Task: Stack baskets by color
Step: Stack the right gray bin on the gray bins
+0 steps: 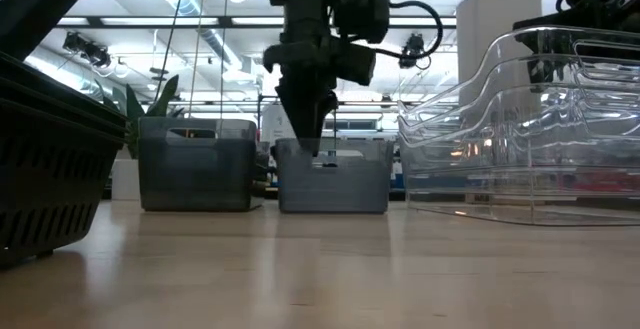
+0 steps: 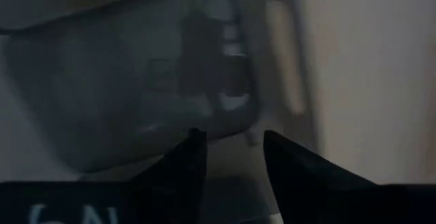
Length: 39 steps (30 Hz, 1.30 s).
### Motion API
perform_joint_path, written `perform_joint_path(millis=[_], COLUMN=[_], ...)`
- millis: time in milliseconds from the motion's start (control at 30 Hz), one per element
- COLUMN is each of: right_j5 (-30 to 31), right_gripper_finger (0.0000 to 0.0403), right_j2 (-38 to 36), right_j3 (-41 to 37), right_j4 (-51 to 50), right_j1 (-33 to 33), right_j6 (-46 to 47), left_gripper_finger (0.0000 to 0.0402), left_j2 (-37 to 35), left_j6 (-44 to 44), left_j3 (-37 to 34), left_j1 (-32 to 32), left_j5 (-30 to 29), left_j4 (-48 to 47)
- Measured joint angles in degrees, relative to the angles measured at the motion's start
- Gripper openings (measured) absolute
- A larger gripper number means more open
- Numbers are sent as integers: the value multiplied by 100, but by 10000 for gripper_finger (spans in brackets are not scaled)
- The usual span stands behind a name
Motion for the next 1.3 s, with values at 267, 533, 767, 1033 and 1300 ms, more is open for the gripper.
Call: perform_joint_path(millis=[267, 533, 767, 1033, 1300], right_j5=[0, 0, 0, 0, -4], right_gripper_finger=[22, 22, 22, 22, 22], right_j2=[0, 0, 0, 0, 0], right_j3=[0, 0, 0, 0, 1], right_j4=[1, 0, -1, 0, -3], right_j1=[0, 0, 0, 0, 0], right_j6=[2, 2, 2, 1, 1], left_gripper_finger=[131, 117, 117, 117, 117], left_j2=[-9, -9, -9, 24, 455], left_j6=[277, 277, 469, 633, 411], left_j3=[168, 168, 115, 116, 109], left_j1=[608, 1359, 1483, 1533, 1569], left_j5=[-329, -581, -643, -744, -767], left_j4=[170, 735, 903, 961, 911])
